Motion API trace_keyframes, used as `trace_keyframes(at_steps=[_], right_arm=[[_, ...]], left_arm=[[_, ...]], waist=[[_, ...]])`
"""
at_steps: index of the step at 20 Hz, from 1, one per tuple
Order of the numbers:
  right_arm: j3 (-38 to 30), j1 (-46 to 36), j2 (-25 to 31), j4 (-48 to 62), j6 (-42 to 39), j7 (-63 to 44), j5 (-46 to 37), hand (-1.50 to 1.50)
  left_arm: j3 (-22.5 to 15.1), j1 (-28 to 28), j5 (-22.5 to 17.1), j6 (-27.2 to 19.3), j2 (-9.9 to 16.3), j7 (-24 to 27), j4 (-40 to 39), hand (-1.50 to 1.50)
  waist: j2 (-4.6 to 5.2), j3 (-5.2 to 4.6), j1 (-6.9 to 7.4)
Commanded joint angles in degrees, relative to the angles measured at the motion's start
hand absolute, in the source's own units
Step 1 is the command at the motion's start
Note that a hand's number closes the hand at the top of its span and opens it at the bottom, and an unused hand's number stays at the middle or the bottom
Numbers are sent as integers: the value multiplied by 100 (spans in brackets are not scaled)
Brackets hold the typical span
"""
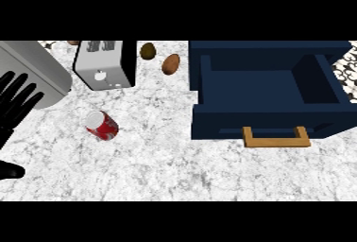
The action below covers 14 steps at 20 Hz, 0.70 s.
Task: Pick up the can, place it into the drawer and close the drawer
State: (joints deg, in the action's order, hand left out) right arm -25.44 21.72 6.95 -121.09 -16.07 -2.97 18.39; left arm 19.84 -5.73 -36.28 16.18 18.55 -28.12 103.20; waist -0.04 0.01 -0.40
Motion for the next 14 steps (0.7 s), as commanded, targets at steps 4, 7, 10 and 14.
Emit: trace_keyframes(at_steps=[4,7,10,14], right_arm=[[-182,166,-111,-392,-237,-315,197,-150],[-531,68,-28,-132,-352,-202,430,-150],[-594,146,-54,64,-607,-70,302,-150],[-714,324,-162,-628,-513,-637,665,-150]], left_arm=[[-317,-186,580,61,-338,505,-753,-150],[-537,-602,1008,-434,-486,527,-935,-150],[-665,-241,1129,-248,-683,798,-929,-150],[-701,-392,1487,-191,-665,1238,-1501,-150]], waist=[[4,-3,-15],[5,-2,-16],[3,-1,3],[1,-3,-11]])
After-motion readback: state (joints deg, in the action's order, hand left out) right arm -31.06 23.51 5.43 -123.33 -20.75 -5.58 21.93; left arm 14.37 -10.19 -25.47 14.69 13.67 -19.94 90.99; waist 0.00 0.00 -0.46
